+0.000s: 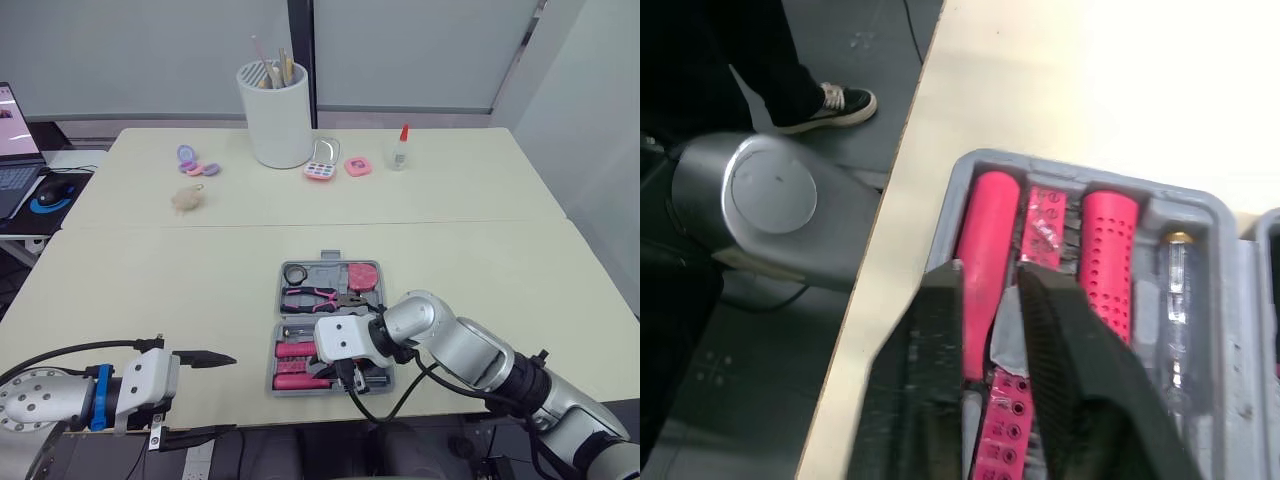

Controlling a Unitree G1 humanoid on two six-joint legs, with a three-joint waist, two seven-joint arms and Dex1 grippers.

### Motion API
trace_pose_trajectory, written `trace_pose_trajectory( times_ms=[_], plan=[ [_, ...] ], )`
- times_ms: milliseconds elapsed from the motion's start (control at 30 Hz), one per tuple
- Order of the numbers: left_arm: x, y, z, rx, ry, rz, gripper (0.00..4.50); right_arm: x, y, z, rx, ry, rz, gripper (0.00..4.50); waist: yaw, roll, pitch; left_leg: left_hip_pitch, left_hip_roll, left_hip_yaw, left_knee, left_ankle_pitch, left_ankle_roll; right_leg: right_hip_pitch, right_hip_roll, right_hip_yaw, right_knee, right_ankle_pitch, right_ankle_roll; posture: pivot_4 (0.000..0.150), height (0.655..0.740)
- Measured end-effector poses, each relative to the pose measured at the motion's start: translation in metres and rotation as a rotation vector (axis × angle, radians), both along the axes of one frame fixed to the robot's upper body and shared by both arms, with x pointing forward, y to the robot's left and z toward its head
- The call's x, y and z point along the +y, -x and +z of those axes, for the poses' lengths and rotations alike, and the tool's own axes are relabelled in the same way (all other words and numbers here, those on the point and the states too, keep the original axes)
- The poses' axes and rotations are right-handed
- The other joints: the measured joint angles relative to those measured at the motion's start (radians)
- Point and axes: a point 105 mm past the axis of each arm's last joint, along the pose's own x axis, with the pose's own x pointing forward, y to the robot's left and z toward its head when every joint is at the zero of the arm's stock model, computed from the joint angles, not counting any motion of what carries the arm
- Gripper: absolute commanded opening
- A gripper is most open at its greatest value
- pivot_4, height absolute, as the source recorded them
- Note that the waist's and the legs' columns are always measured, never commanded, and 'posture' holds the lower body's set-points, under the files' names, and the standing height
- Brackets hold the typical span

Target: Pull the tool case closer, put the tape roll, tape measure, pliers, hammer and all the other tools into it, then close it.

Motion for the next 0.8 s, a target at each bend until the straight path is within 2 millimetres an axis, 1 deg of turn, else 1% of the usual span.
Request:
trace_pose_trajectory(
  times_ms=[33,233,333,433,500,600,633,700,800],
  plan=[
    [0.000,0.000,0.000,0.000,0.000,0.002,4.50,0.000,0.000,-0.005,0.003,0.010,-0.001,0.02,0.000,0.000,0.000,0.000,0.000,0.000,0.000,0.000,0.000,0.000,0.000,0.000,0.000,0.000,0.000,0.150,0.7366],
    [-0.004,-0.002,0.003,-0.010,0.001,0.005,4.50,-0.008,-0.002,-0.029,-0.034,0.076,0.021,0.02,0.000,0.000,0.000,0.000,0.000,0.000,0.000,0.000,0.000,0.000,0.000,0.000,0.000,0.000,0.000,0.150,0.7366],
    [-0.006,-0.003,0.004,-0.011,0.002,0.009,4.50,-0.006,-0.001,-0.030,-0.049,0.062,0.047,0.02,0.000,0.000,0.000,0.001,0.000,0.000,0.000,0.000,0.000,0.000,0.000,0.000,0.000,0.000,0.000,0.150,0.7366],
    [-0.006,-0.004,0.004,-0.002,0.013,0.026,4.50,-0.006,0.002,-0.031,-0.028,0.045,0.046,0.02,0.001,0.000,0.000,0.000,0.001,0.000,0.000,0.000,0.000,0.000,0.001,0.000,0.001,0.000,0.000,0.150,0.7366],
    [-0.005,-0.006,0.005,0.006,0.033,0.053,4.50,-0.005,0.004,-0.023,-0.008,-0.002,0.036,0.02,0.001,0.000,0.000,0.000,0.000,-0.001,0.000,0.000,0.000,0.000,0.000,0.000,0.001,0.000,0.000,0.150,0.7366],
    [-0.001,-0.014,0.007,-0.009,0.051,0.130,4.50,-0.002,0.003,0.009,-0.025,-0.139,0.017,0.02,0.001,0.000,0.000,0.000,0.001,-0.001,0.000,0.000,0.000,0.000,0.000,-0.001,0.001,0.000,0.000,0.150,0.7366],
    [0.002,-0.018,0.007,-0.014,0.053,0.157,4.50,-0.004,0.001,0.019,-0.041,-0.183,0.000,0.02,0.002,0.000,0.000,0.000,0.001,-0.001,0.000,0.000,0.000,0.001,0.000,-0.001,0.000,0.000,0.000,0.150,0.7366],
    [0.012,-0.024,0.005,-0.015,0.051,0.227,4.50,-0.016,-0.007,0.033,-0.075,-0.232,-0.059,0.02,0.003,0.000,0.000,0.000,0.000,-0.001,0.000,0.000,0.000,0.001,0.000,-0.001,0.000,0.000,0.000,0.150,0.7366],
    [0.027,-0.043,-0.001,-0.039,0.027,0.366,4.50,-0.052,-0.023,0.039,-0.141,-0.257,-0.206,0.02,0.012,-0.001,0.000,0.000,-0.002,-0.002,0.000,0.000,0.000,0.002,-0.001,-0.002,0.000,0.000,0.000,0.150,0.7366]
  ],
)
